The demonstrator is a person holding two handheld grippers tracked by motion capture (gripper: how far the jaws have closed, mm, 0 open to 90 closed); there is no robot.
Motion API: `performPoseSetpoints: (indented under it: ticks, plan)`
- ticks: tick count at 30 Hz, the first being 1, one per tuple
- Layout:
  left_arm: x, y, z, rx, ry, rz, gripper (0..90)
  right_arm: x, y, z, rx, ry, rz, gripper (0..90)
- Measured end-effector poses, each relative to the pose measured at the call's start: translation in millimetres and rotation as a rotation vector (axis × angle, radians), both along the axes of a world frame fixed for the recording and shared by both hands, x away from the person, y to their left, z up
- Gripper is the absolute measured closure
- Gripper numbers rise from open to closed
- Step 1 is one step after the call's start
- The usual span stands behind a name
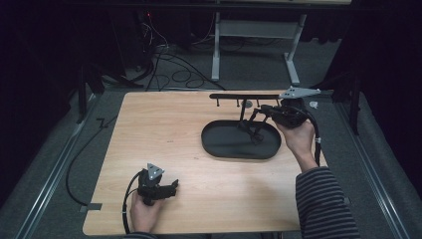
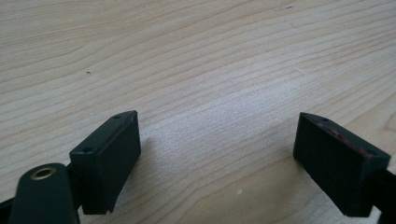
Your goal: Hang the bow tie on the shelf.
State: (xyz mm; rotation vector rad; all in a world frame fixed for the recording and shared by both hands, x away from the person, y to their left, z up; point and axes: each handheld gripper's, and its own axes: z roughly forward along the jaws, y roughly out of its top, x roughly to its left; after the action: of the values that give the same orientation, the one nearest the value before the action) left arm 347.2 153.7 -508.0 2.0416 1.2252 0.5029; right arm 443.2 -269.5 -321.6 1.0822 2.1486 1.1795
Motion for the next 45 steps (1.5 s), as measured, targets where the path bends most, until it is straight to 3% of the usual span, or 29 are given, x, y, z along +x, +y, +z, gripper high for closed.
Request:
performPoseSetpoints:
  ticks: [19,31,45]
  plan:
    - [0.0,0.0,0.0,0.0,0.0,0.0,15.4,23.2,3.0,10.2,-0.026,0.002,-0.008,90.0]
    - [0.0,0.0,0.1,0.001,0.001,0.0,15.4,42.8,0.4,1.6,-0.034,0.04,-0.054,90.0]
    - [0.0,0.0,0.0,0.0,0.0,0.0,15.4,55.0,0.0,-8.6,-0.022,0.044,-0.088,90.0]
